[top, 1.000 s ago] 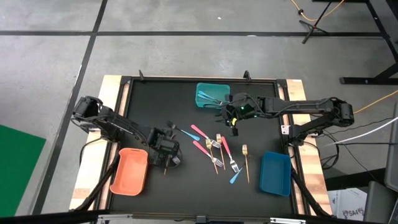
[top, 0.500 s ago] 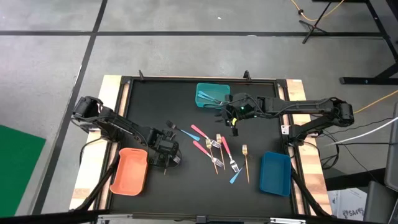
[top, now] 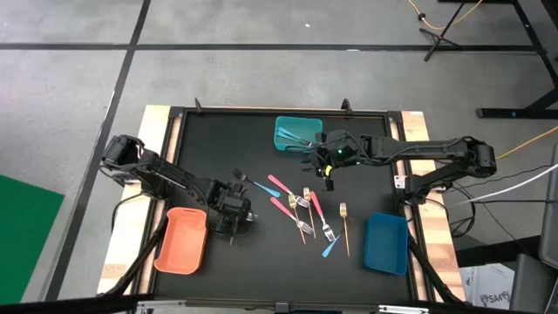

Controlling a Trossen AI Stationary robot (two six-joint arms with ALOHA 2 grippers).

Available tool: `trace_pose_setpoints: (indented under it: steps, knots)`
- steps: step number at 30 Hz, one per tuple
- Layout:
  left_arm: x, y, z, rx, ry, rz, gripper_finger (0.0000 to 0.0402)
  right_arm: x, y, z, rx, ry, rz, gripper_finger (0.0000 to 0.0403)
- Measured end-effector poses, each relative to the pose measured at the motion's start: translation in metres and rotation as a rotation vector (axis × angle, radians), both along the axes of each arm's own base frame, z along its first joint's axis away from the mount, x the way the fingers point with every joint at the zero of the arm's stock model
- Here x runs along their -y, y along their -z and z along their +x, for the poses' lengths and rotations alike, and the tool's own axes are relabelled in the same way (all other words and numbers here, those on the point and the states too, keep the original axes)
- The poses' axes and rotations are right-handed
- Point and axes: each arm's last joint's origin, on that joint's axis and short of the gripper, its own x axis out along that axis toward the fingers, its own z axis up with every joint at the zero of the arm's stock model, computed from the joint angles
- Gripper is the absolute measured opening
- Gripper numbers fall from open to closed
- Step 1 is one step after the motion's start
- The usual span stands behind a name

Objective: Sort silverware by color (type)
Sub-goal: Put the pink fork into the orange bin

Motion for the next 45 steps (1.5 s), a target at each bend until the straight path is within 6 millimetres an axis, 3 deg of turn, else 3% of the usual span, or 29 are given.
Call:
trace_pose_setpoints:
  steps: [13,18,23,29,35,39,45]
  knots:
    - [0.002,-0.011,0.008,0.028,-0.004,-0.008,0.0041,0.0,0.0,0.0,-0.001,0.0,0.0,0.0099]
    - [0.005,-0.029,0.018,0.043,-0.011,-0.016,0.0041,0.0,0.0,0.0,-0.001,0.0,0.0,0.0099]
    - [0.008,-0.061,0.031,0.065,-0.066,-0.038,0.0041,0.0,0.0,0.0,-0.001,-0.001,0.001,0.0099]
    - [0.014,-0.113,0.044,0.111,-0.29,-0.13,0.0041,0.0,0.0,0.0,-0.001,-0.002,0.001,0.0099]
    - [0.027,-0.154,0.04,0.08,-0.617,-0.278,0.0041,0.0,0.0,0.0,-0.002,-0.002,0.002,0.0099]
    - [0.046,-0.164,0.031,0.059,-0.772,-0.326,0.0041,0.0,0.0,0.0,-0.003,-0.003,0.002,0.0099]
    - [0.081,-0.163,0.01,0.0,-0.979,-0.369,0.0041,0.0,0.0,0.0,-0.004,-0.003,0.003,0.0099]
